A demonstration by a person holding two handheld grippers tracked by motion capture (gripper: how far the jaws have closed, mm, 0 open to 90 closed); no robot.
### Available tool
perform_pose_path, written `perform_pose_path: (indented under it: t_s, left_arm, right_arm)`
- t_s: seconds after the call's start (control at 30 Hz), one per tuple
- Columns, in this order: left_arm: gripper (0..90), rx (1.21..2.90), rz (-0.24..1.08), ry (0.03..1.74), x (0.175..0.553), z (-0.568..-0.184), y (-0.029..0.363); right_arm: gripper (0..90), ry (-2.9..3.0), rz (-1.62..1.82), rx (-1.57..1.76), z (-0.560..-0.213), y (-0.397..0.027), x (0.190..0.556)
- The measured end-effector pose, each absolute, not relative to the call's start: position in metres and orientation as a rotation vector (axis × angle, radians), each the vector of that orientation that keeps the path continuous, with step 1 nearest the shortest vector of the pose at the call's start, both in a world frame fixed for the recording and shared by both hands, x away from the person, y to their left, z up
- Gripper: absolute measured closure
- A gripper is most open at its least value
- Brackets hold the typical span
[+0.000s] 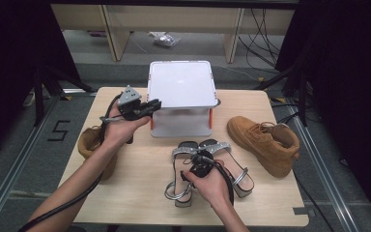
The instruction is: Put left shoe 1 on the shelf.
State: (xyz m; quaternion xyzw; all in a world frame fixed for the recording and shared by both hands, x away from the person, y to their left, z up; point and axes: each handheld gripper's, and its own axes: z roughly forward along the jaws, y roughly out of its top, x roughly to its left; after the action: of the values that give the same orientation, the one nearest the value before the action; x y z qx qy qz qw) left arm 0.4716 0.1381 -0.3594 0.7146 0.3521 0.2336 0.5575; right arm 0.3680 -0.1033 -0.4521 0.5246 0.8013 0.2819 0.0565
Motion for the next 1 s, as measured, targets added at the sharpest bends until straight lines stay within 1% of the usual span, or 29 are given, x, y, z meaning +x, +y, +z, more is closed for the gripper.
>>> perform_pose_path:
  t_s: [0.27, 0.37, 0.43, 0.47, 0.5, 0.7, 0.73, 0.8, 0.83, 1.0]
  left_arm:
    - [76.4, 1.661, 0.604, 0.834, 0.489, -0.336, 0.137]
    - [72.8, 1.653, 0.616, 0.832, 0.493, -0.331, 0.134]
    - [72.6, 1.652, 0.618, 0.836, 0.497, -0.329, 0.132]
    - [72.5, 1.653, 0.624, 0.841, 0.5, -0.328, 0.131]
    - [72.6, 1.653, 0.63, 0.844, 0.502, -0.328, 0.13]
    - [73.3, 1.653, 0.653, 0.869, 0.515, -0.325, 0.125]
    - [73.7, 1.653, 0.662, 0.883, 0.52, -0.326, 0.125]
    - [74.4, 1.659, 0.673, 0.892, 0.524, -0.327, 0.125]
    - [74.4, 1.664, 0.674, 0.902, 0.527, -0.329, 0.125]
    - [75.8, 1.669, 0.669, 0.937, 0.536, -0.337, 0.124]
  right_arm:
    - [33.9, 2.422, 0.811, 1.644, -0.452, -0.093, 0.368]
    - [32.8, 2.414, 0.79, 1.656, -0.454, -0.09, 0.369]
    - [32.3, 2.413, 0.778, 1.693, -0.455, -0.088, 0.368]
    - [32.1, 2.425, 0.785, 1.659, -0.457, -0.089, 0.369]
    - [31.9, 2.415, 0.744, 1.704, -0.456, -0.088, 0.368]
    - [30.7, 2.421, 0.75, 1.692, -0.46, -0.088, 0.368]
    - [30.9, 2.431, 0.761, 1.64, -0.461, -0.089, 0.369]
    - [30.8, 2.431, 0.763, 1.64, -0.461, -0.089, 0.369]
    - [30.9, 2.408, 0.737, 1.728, -0.458, -0.086, 0.367]
    - [31.0, 2.413, 0.742, 1.74, -0.456, -0.085, 0.367]
